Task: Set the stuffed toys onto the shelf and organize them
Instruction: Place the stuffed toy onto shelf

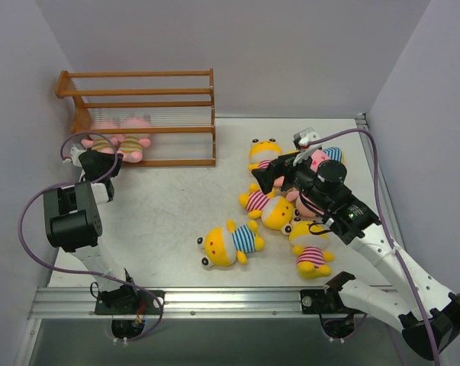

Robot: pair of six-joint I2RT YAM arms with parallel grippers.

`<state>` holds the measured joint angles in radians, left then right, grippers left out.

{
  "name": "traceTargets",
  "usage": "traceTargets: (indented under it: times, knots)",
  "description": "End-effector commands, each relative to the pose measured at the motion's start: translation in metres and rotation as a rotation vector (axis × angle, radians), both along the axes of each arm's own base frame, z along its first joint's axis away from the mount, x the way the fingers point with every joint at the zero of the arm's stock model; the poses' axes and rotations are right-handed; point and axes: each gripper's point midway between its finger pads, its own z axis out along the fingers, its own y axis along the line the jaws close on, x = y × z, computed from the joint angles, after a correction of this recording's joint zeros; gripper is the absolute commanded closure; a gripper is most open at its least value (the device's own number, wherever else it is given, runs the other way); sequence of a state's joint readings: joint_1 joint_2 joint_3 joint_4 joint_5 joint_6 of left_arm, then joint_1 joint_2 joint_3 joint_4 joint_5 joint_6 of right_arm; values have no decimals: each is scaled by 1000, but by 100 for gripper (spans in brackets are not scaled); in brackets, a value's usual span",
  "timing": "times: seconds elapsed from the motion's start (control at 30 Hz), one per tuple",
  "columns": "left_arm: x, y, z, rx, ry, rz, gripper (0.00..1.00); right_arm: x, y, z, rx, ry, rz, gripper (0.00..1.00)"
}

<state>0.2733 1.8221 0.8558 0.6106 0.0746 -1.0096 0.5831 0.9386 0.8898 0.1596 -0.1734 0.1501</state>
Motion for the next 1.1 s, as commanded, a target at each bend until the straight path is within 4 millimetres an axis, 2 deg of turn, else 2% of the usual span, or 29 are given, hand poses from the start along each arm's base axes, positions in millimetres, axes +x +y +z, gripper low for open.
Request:
traceTargets:
  times: [0.0, 0.27, 0.47, 0.83, 1.07]
  knots:
    - [6, 1, 26, -10, -97, 9, 86, 1, 1, 20, 21, -59, 3, 2]
    - [18, -9, 39, -12, -128, -14, 86, 0, 0, 21, 22, -62, 3, 2]
    - [23, -17, 42, -20, -135, -12, 86, 0, 0, 21, 24, -62, 3, 2]
    - [10, -18, 38, -12, -128, 21, 86, 0, 0, 22, 24, -64, 3, 2]
    - [2, -8, 38, 25, -108, 67, 86, 0, 1, 23, 26, -67, 4, 2]
